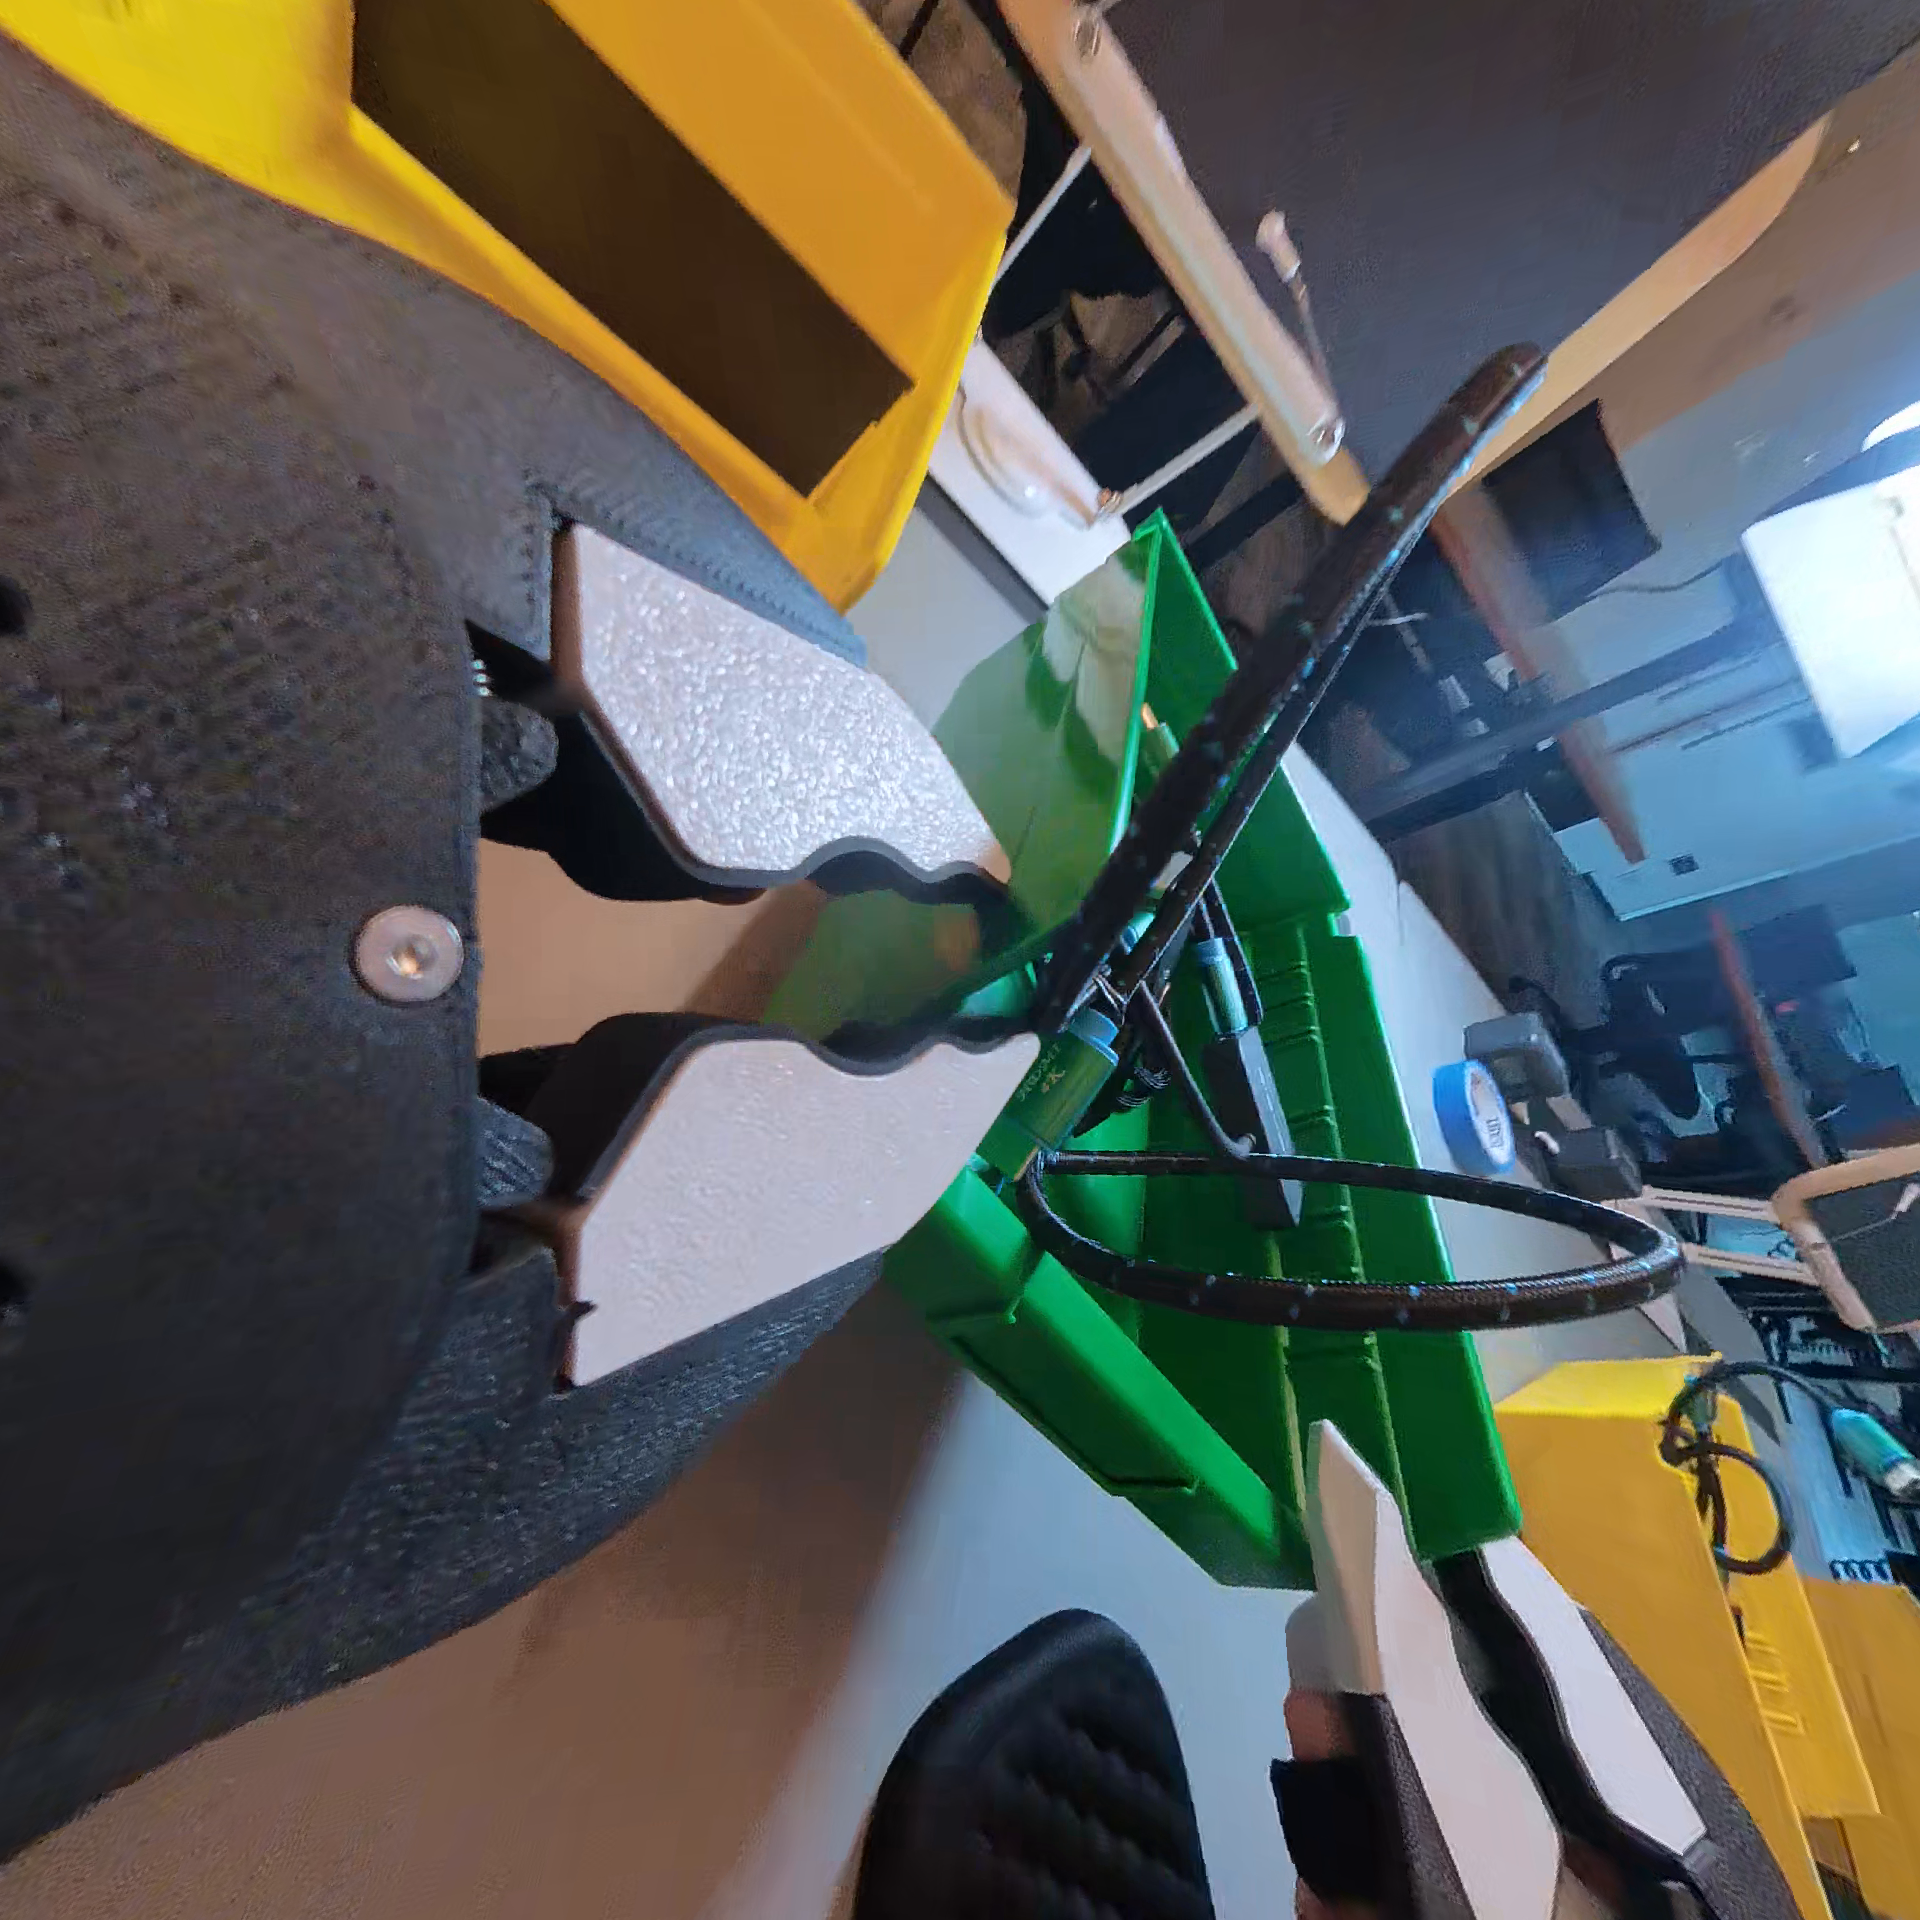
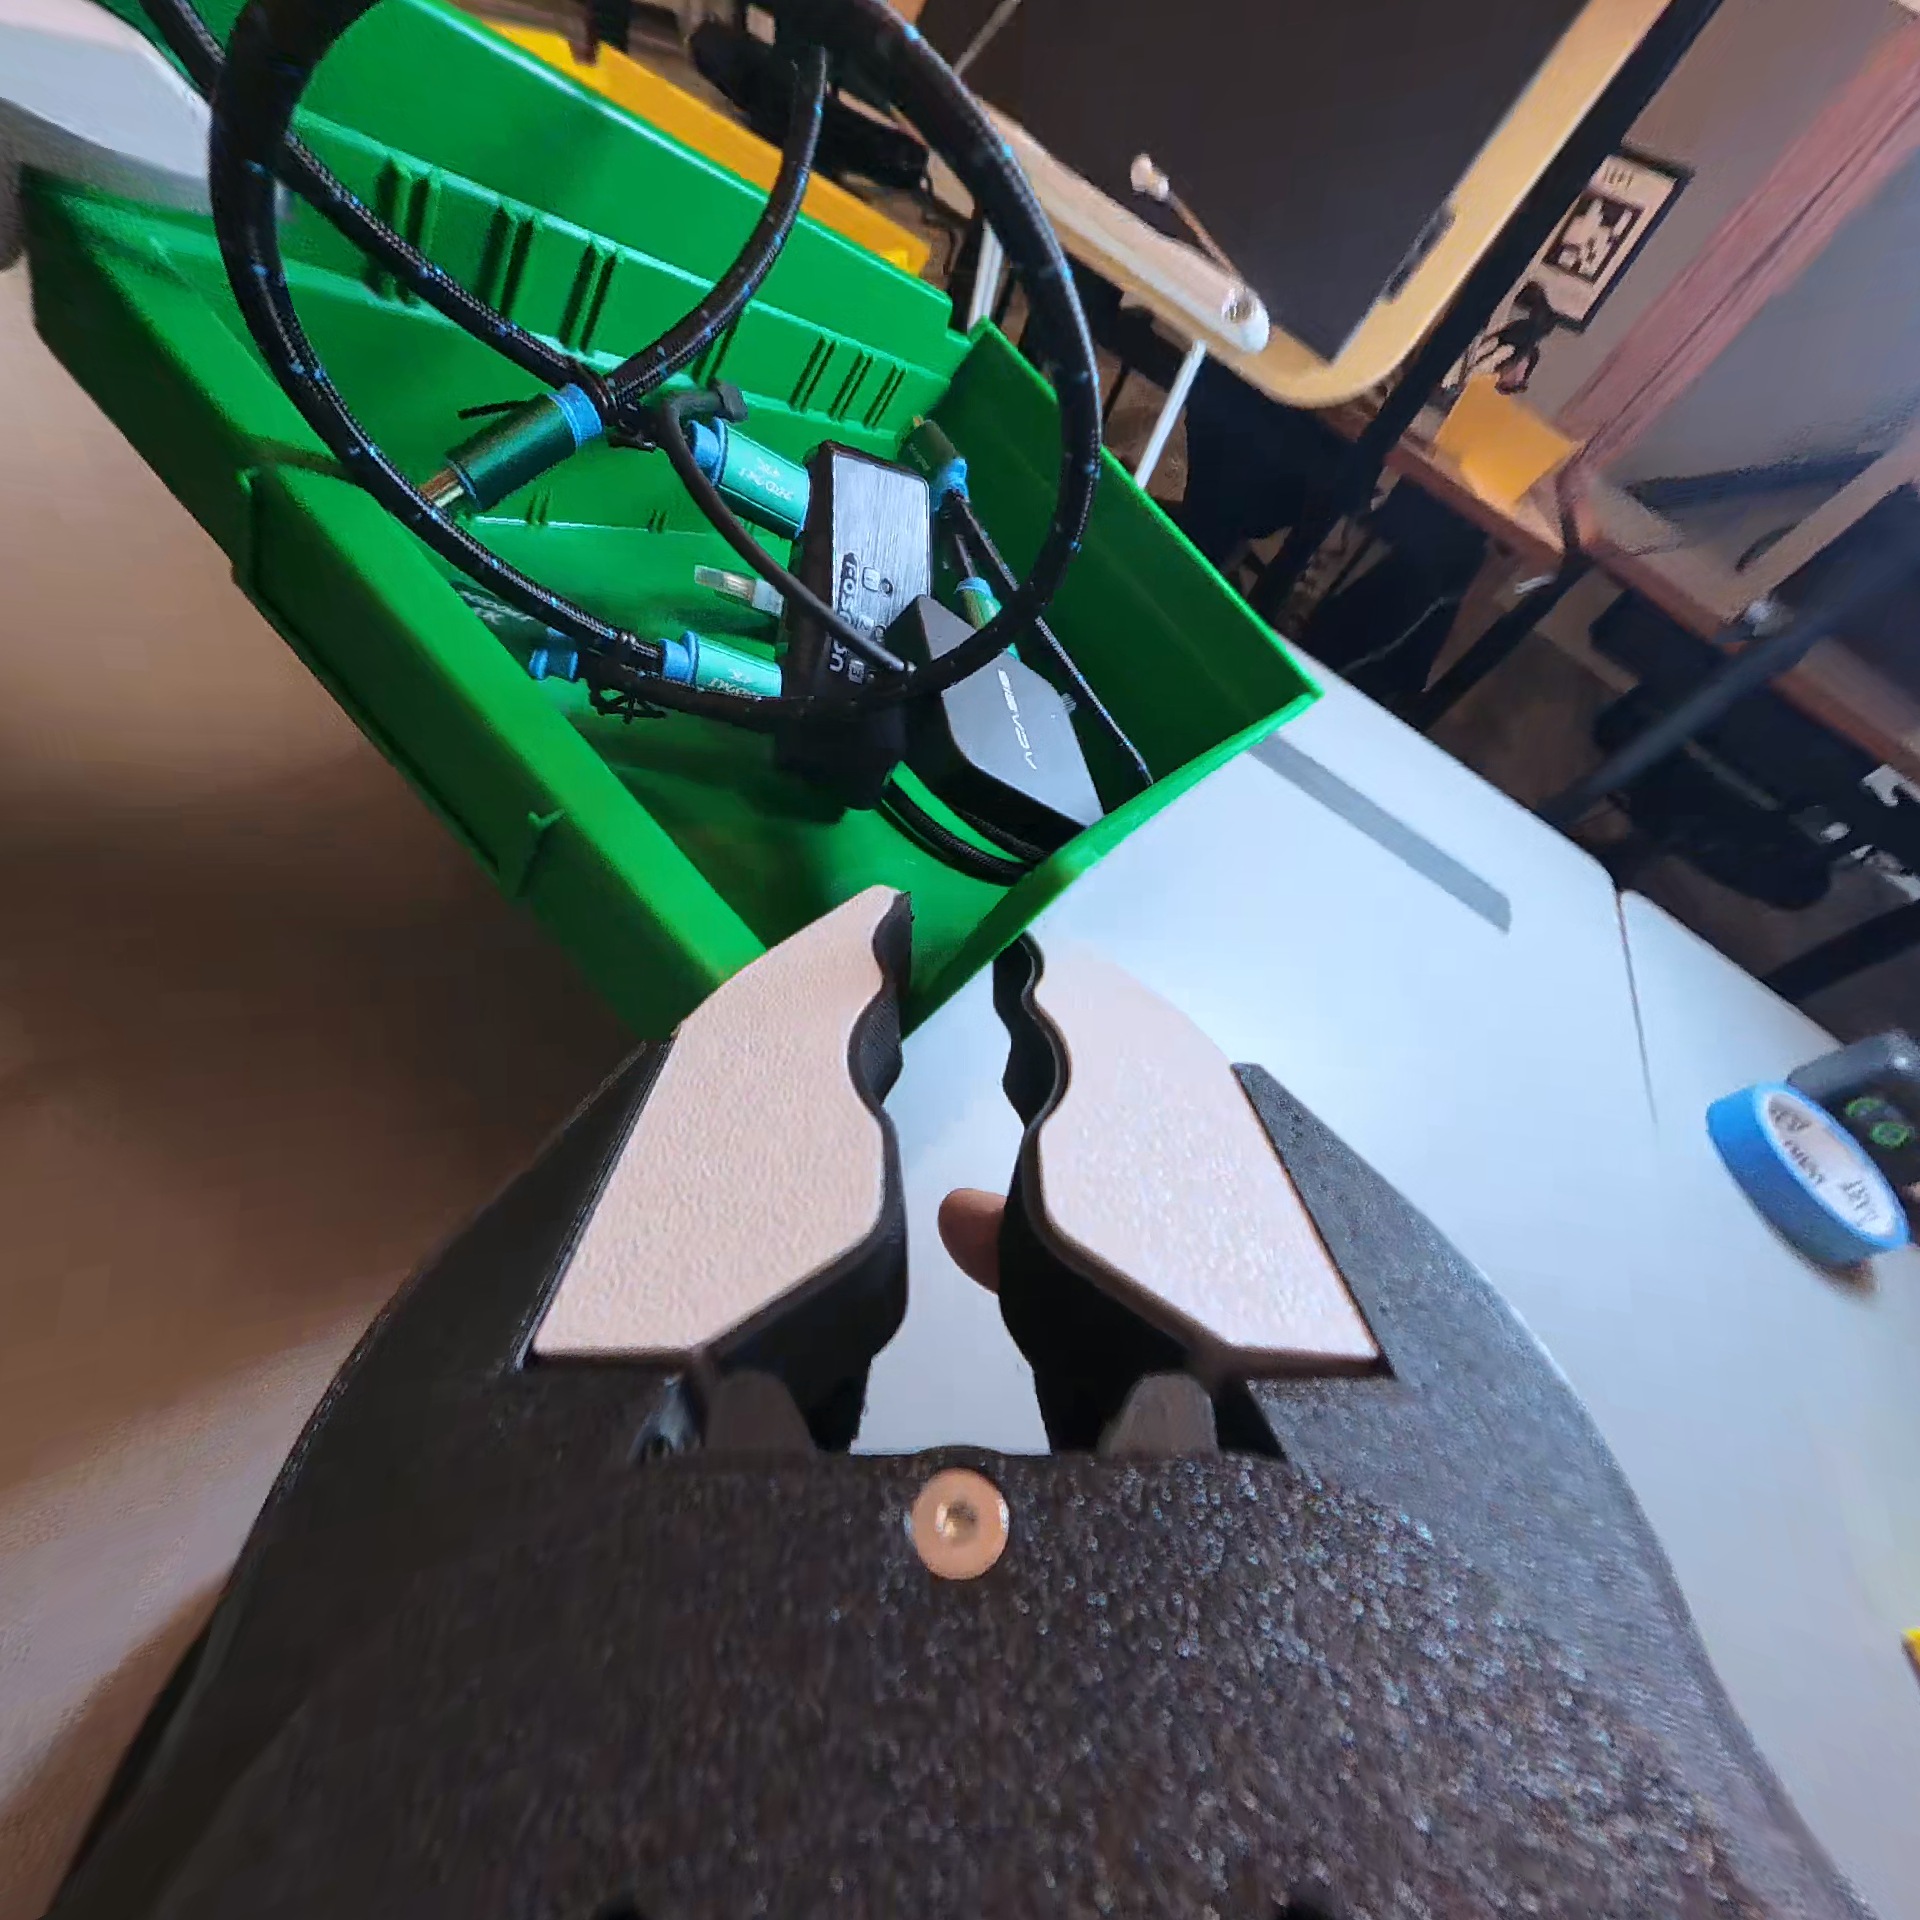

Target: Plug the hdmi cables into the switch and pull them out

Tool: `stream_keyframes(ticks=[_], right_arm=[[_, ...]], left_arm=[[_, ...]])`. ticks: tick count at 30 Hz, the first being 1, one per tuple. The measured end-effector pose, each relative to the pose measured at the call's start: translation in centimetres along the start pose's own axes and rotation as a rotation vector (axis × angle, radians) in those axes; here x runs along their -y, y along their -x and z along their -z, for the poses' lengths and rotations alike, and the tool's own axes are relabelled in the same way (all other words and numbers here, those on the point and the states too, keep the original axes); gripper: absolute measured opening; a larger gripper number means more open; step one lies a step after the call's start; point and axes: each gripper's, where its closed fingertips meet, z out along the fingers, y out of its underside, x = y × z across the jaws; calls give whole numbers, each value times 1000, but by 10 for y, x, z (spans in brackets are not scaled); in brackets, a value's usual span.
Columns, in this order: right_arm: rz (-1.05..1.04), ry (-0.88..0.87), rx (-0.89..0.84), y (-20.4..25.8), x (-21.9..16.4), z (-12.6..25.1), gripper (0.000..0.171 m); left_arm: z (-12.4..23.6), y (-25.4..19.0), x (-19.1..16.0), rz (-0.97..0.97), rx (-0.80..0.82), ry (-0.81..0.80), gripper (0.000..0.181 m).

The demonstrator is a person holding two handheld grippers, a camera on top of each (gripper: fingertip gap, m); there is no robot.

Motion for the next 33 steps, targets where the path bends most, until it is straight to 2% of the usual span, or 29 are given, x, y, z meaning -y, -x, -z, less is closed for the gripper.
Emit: stream_keyframes(ticks=[6, 12, 16, 20, 23, 26, 29, 33], right_arm=[[111, -169, -17, 6, 79, 17, 16], [258, -366, 71, 49, 173, -4, 15], [326, -466, 167, 102, 229, -34, 15], [320, -535, 304, 164, 270, -67, 15], [293, -546, 400, 212, 281, -98, 15], [282, -524, 471, 252, 275, -128, 15], [267, -469, 524, 277, 254, -157, 14], [259, -340, 557, 291, 208, -189, 15]], left_arm=[[50, 26, 36, -68, 121, -99, 19], [143, 71, 60, -134, 356, -145, 19], [214, 105, 50, -134, 520, -116, 18], [278, 135, 18, -105, 659, -60, 18], [316, 151, -16, -34, 733, -30, 18], [338, 162, -57, 22, 787, 29, 18], [340, 168, -100, 81, 798, 83, 18], [317, 170, -158, 166, 749, 167, 17]])
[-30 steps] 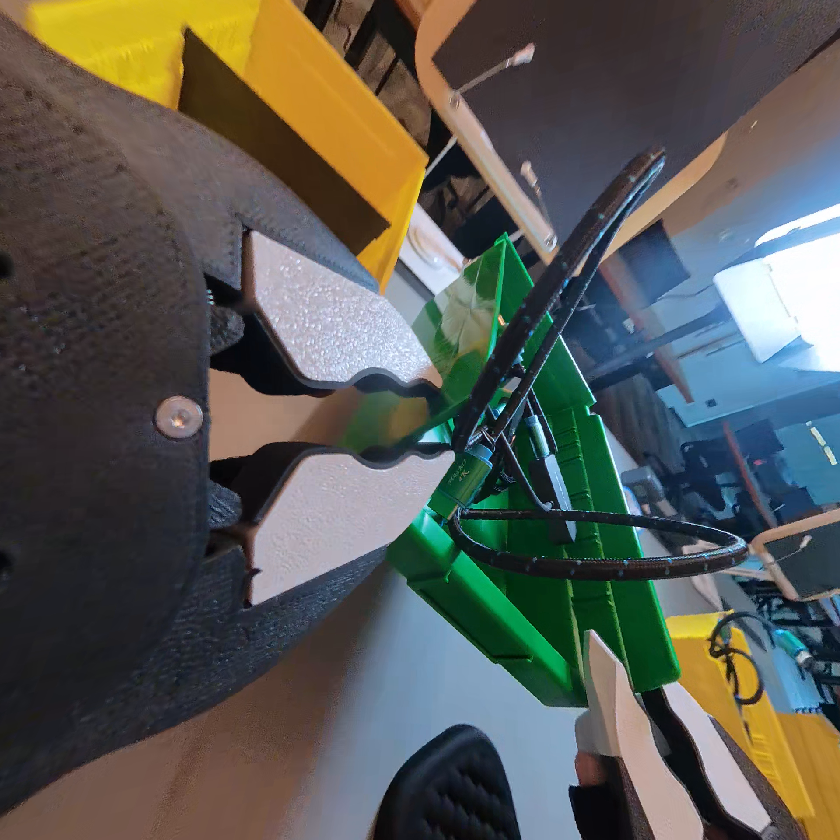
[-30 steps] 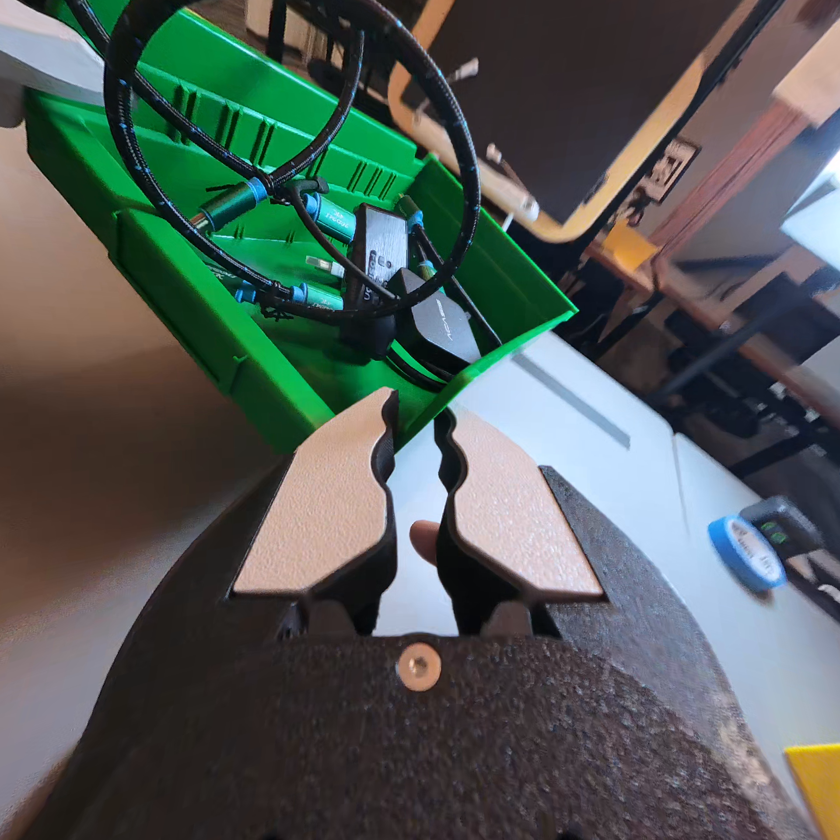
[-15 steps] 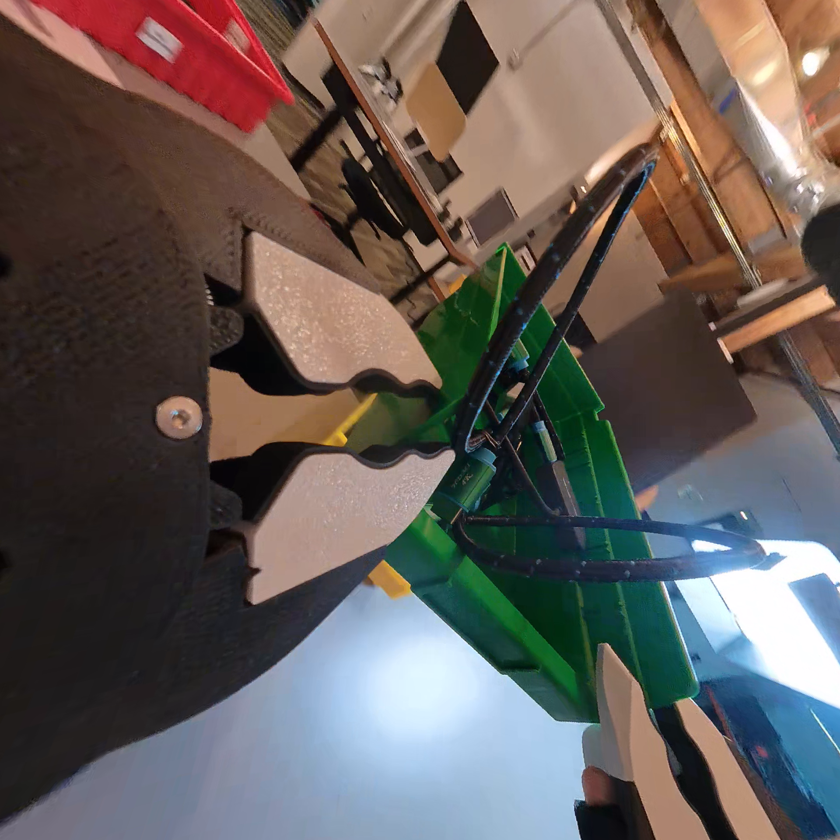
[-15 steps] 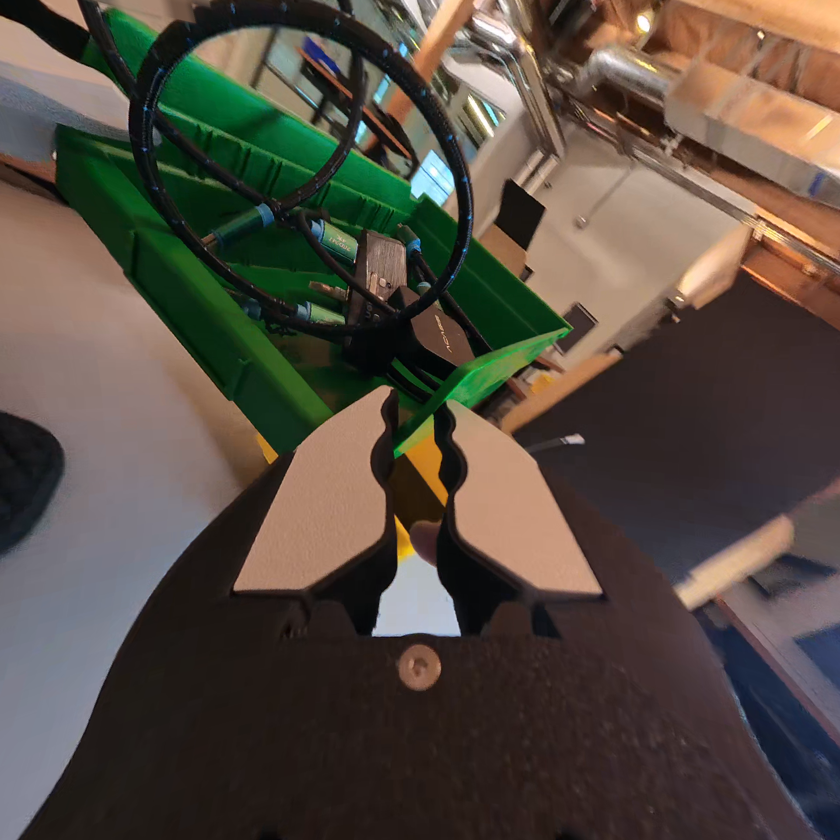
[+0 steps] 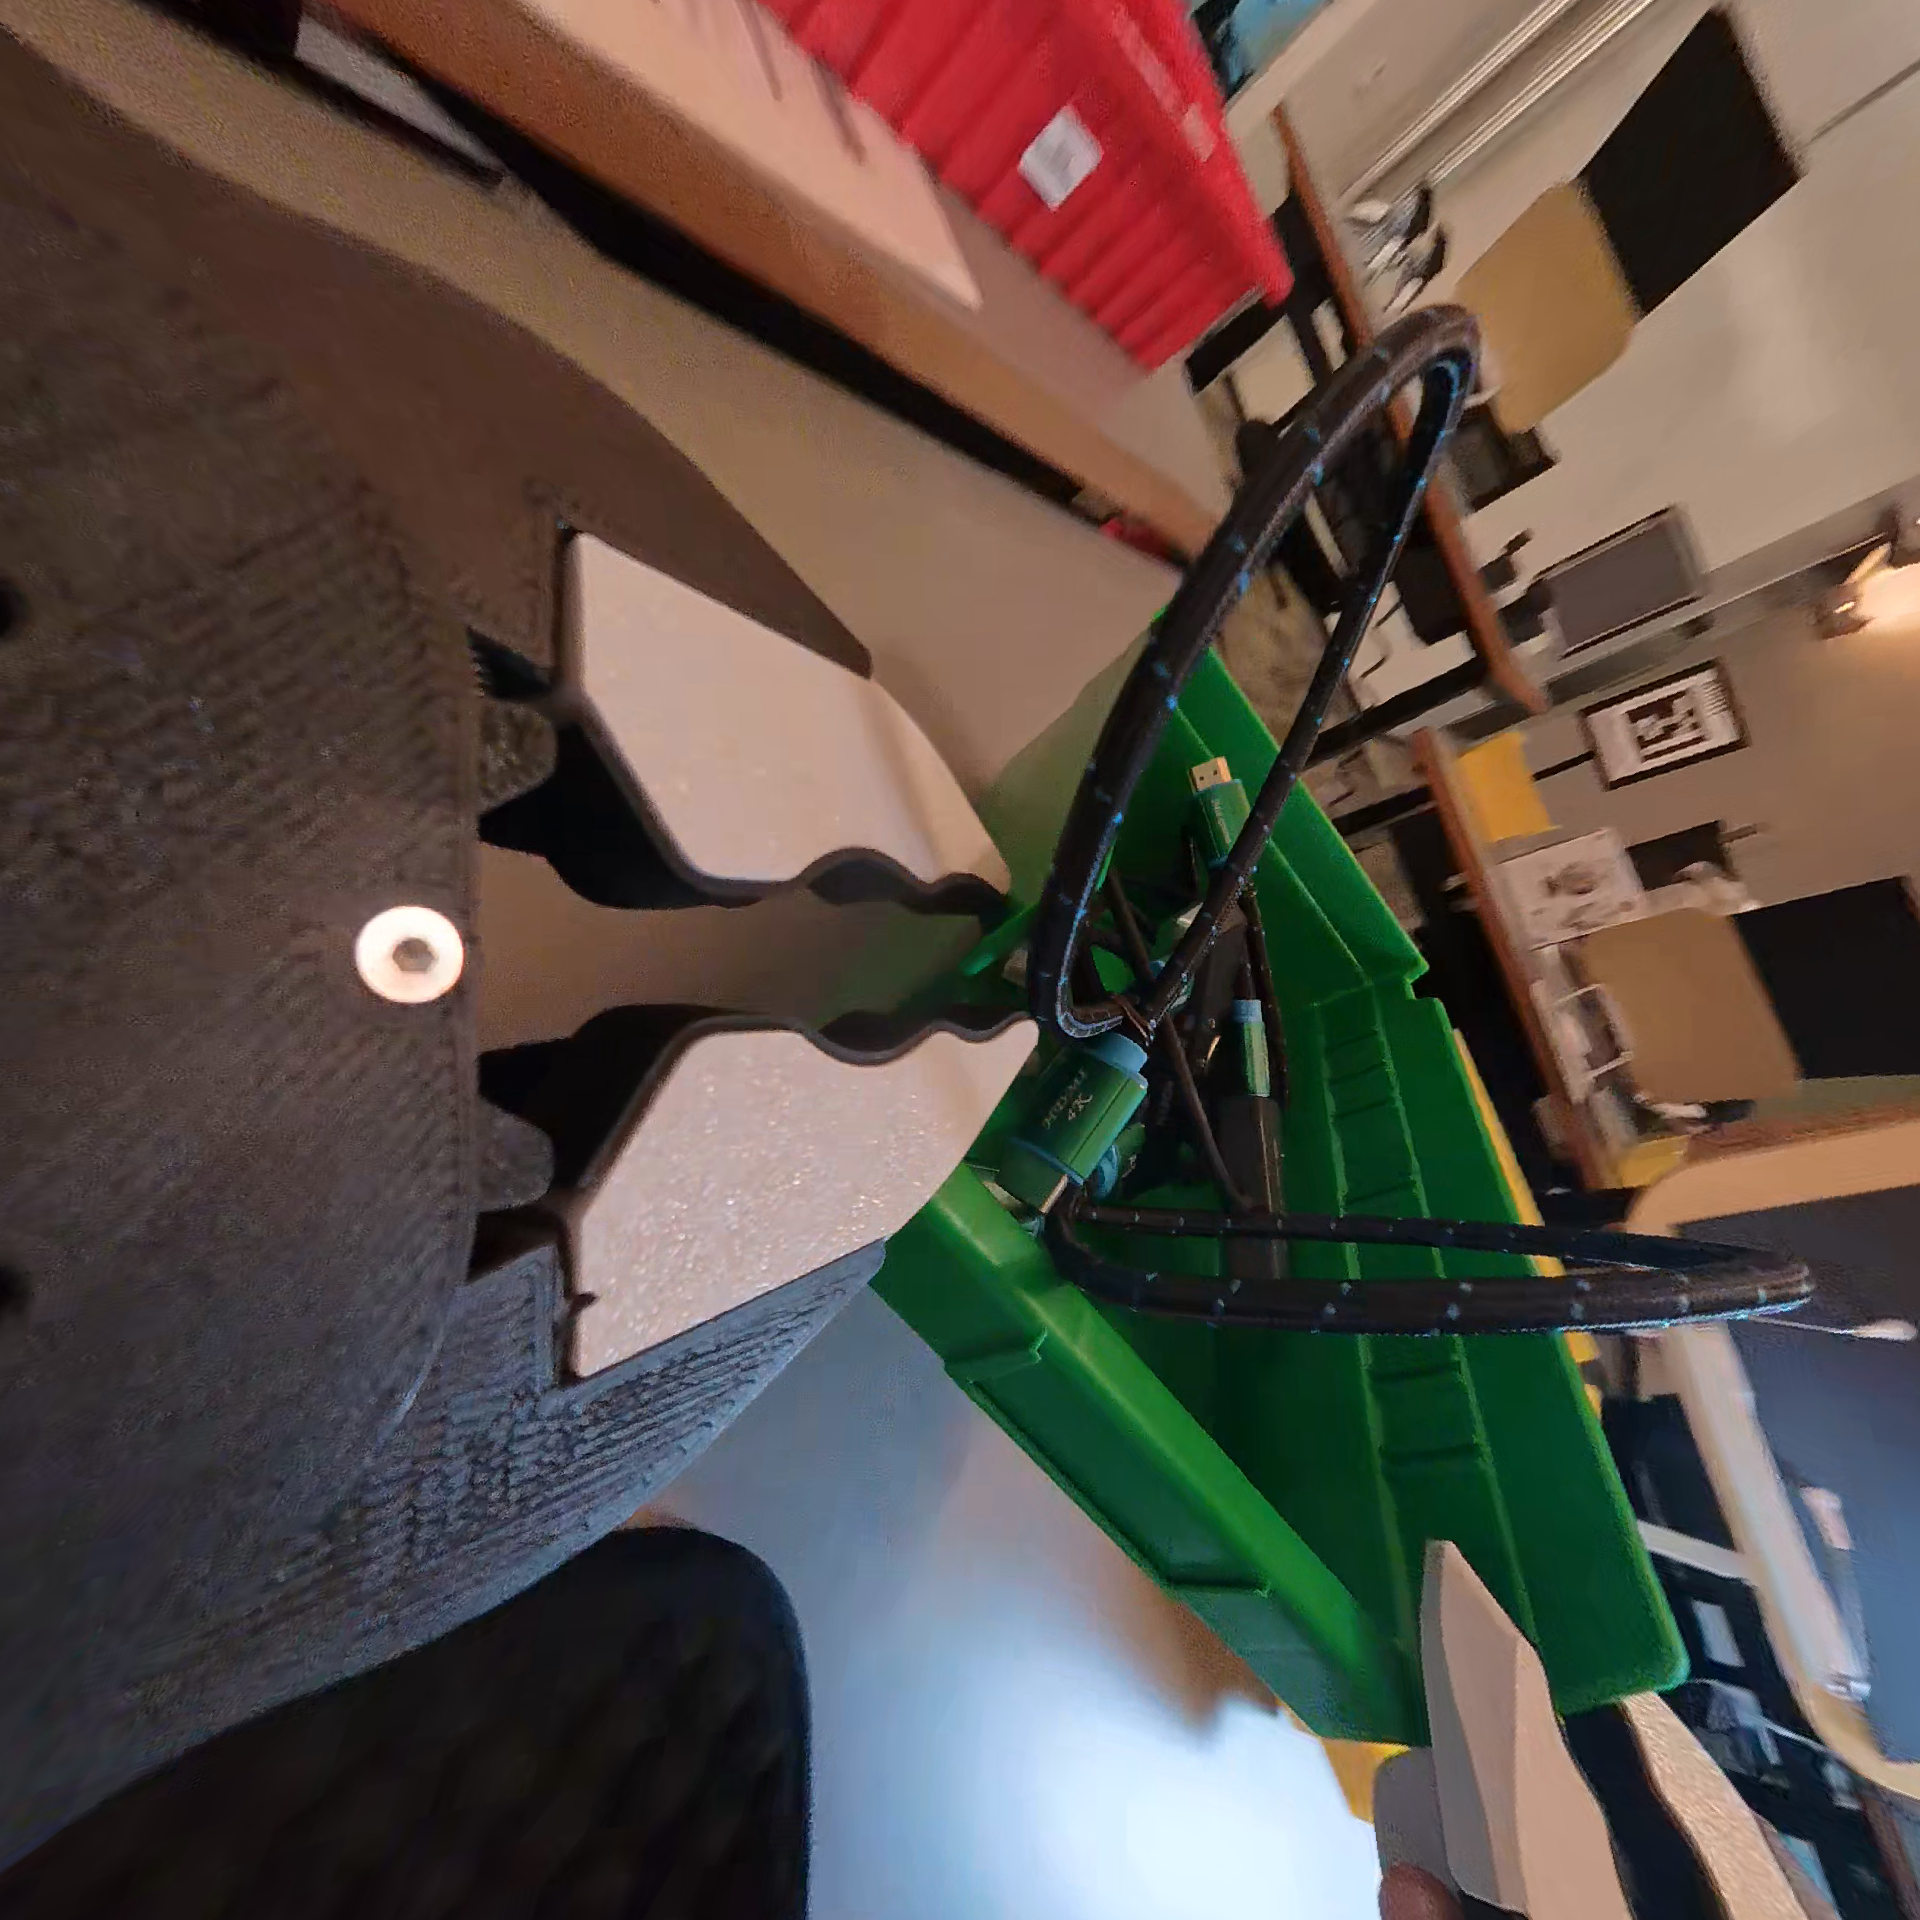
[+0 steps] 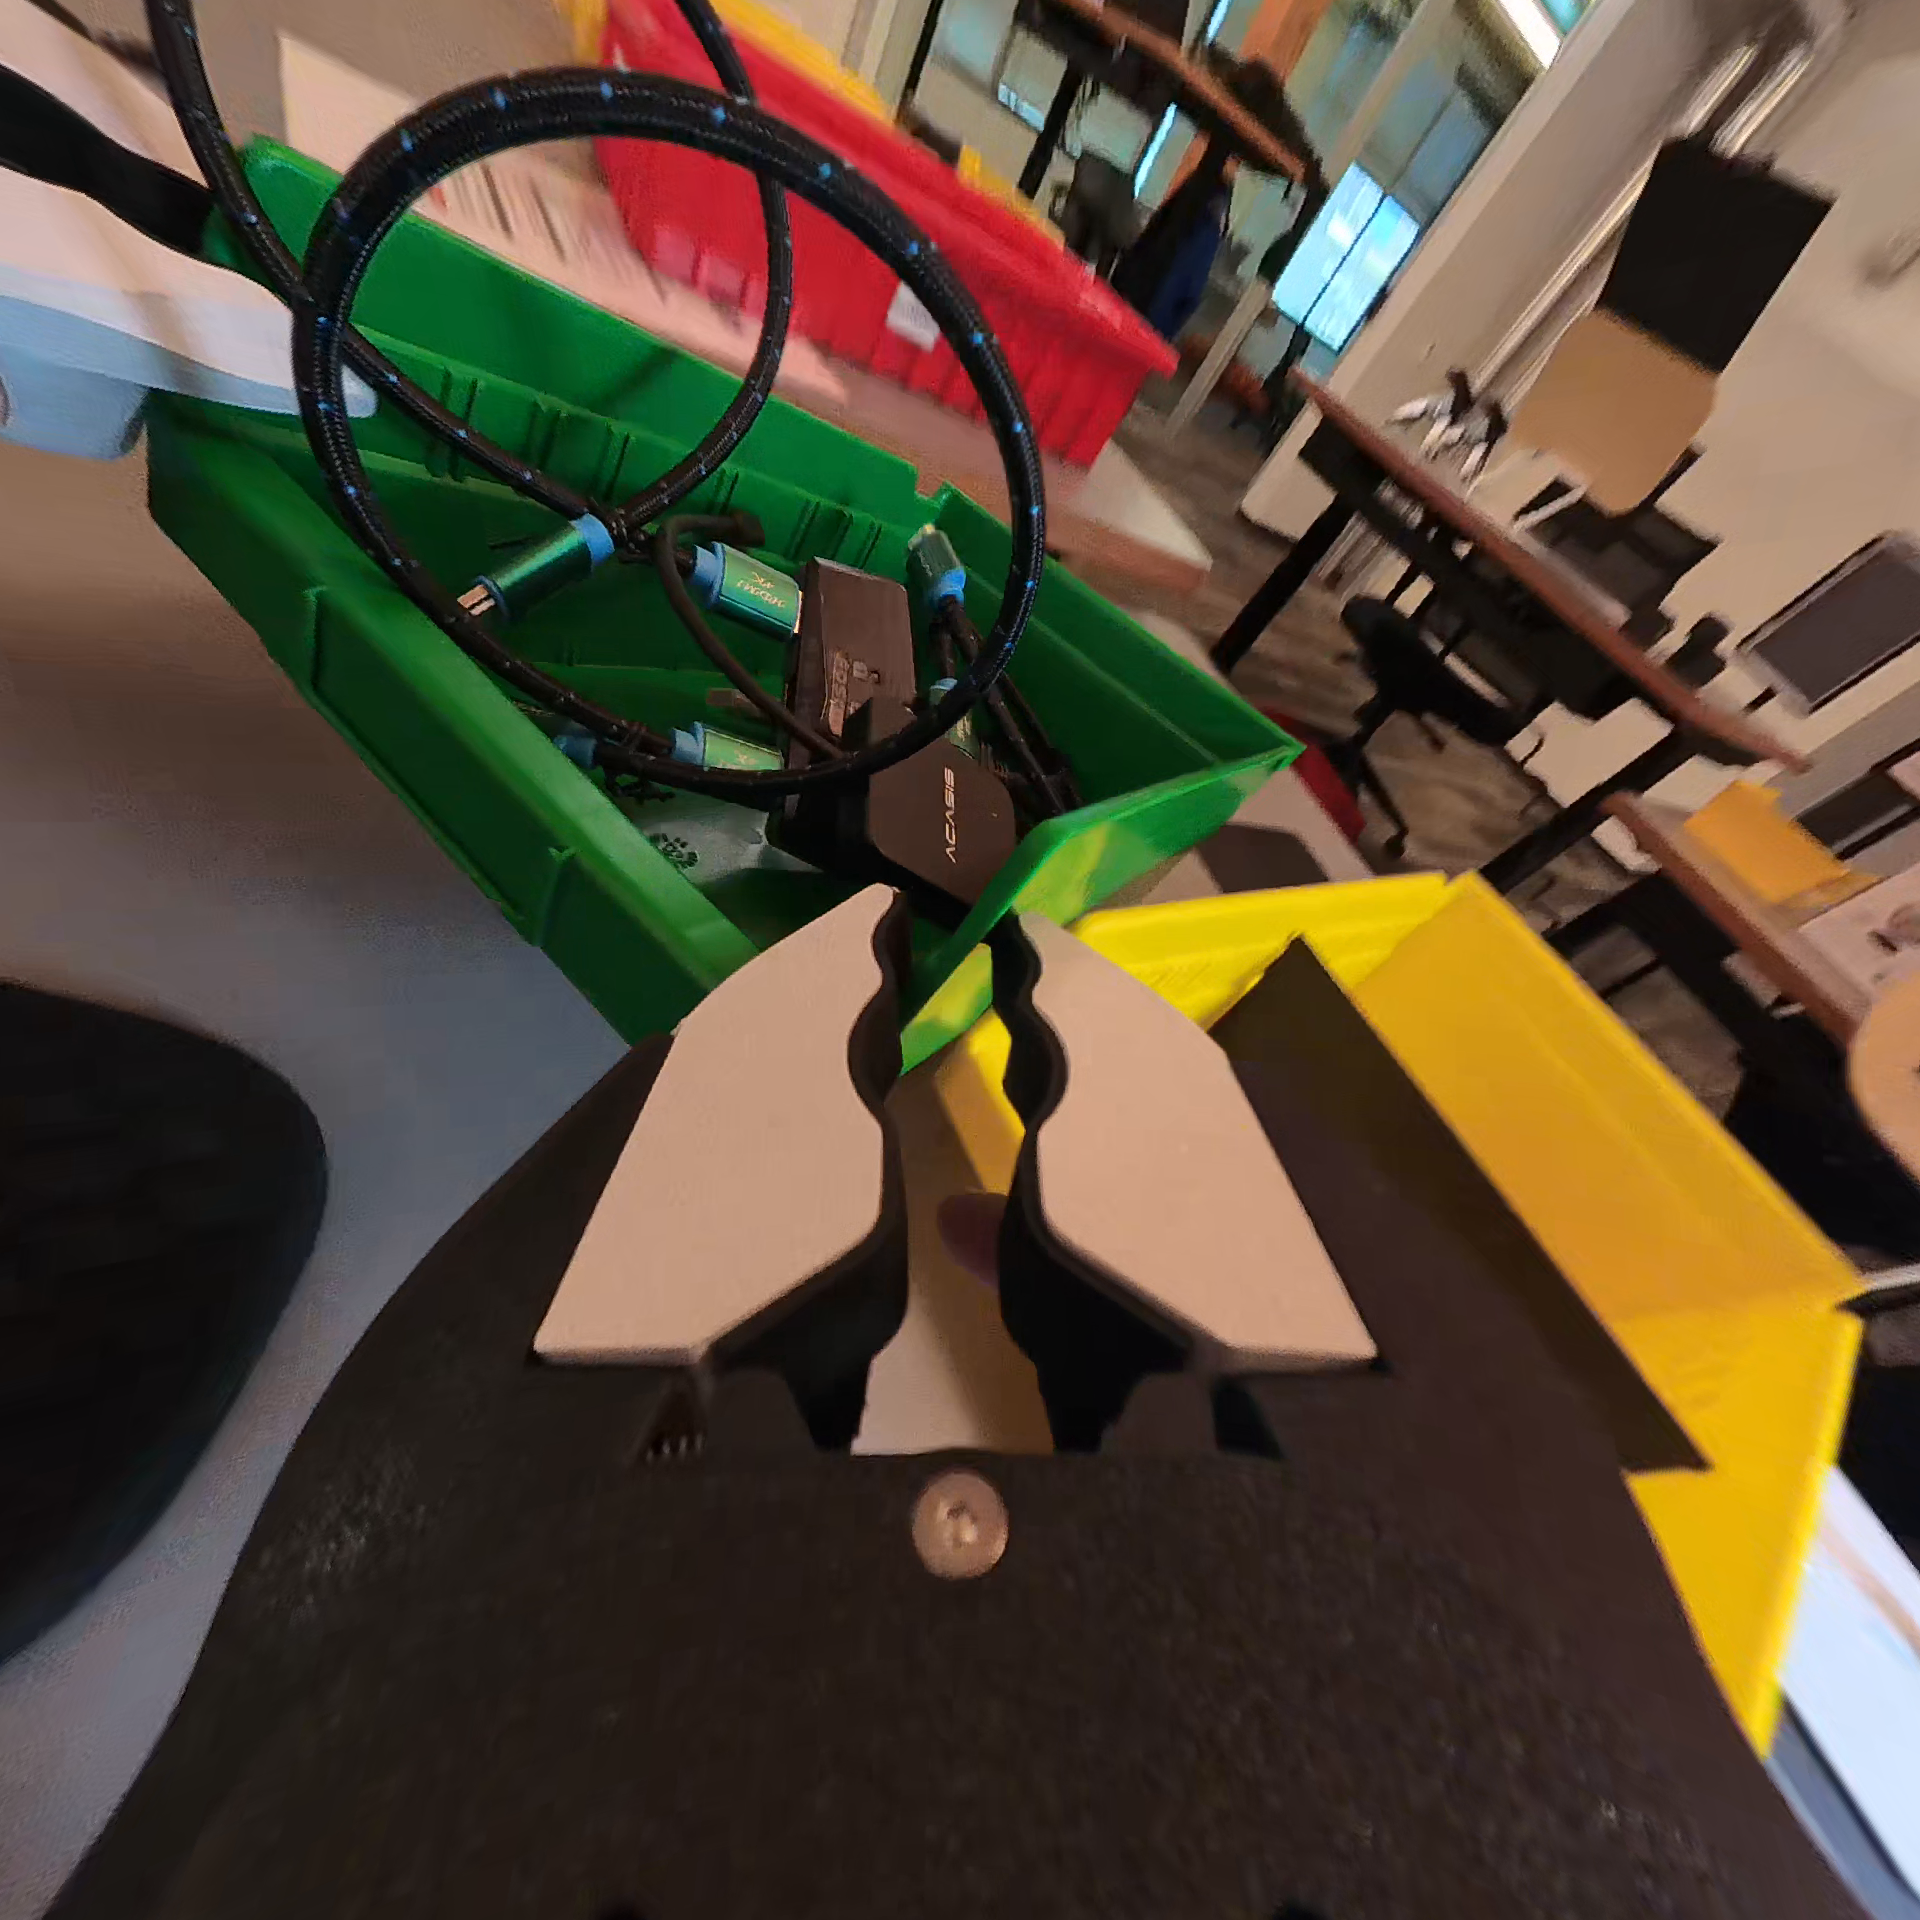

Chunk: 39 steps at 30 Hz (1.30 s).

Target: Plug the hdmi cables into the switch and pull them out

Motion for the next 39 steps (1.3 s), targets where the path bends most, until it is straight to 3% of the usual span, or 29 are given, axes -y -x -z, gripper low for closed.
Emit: stream_keyframes(ticks=[3, 9, 12, 13, 17, 23, 25, 28, 30, 33, 35, 37, 39], right_arm=[[43, 139, -34, 1, -44, -2, 20], [39, 283, -13, -8, -87, 30, 30], [59, 324, 41, -6, -100, 55, 43], [70, 315, 56, -8, -101, 63, 42], [134, 364, 58, -50, -110, 92, 48], [388, 717, 106, -123, -199, 106, 70], [499, 773, 109, -134, -216, 101, 70], [602, 881, 153, -143, -240, 99, 58], [594, 903, 193, -140, -249, 100, 33], [569, 906, 190, -135, -249, 112, 30], [541, 924, 174, -125, -248, 129, 31], [483, 945, 143, -111, -247, 153, 31], [395, 951, 122, -95, -246, 183, 32]], left_arm=[[-21, -13, -16, 30, -7, -5, 17], [-60, -46, -19, 47, -102, 2, 18], [-76, -70, -32, -33, -217, 129, 29], [-78, -69, -28, -49, -213, 128, 37], [-68, -49, 11, -12, -189, 61, 40], [-48, -60, 42, -277, -155, 119, 55], [-45, -74, 43, -403, -155, 182, 63], [-40, -81, 67, -562, -80, 145, 57], [-34, -82, 87, -547, -67, 107, 56], [-23, -107, 105, -504, -198, 43, 57], [-20, -143, 92, -507, -391, 73, 57], [-20, -179, 56, -563, -575, 203, 57], [-29, -198, 21, -686, -625, 304, 55]])
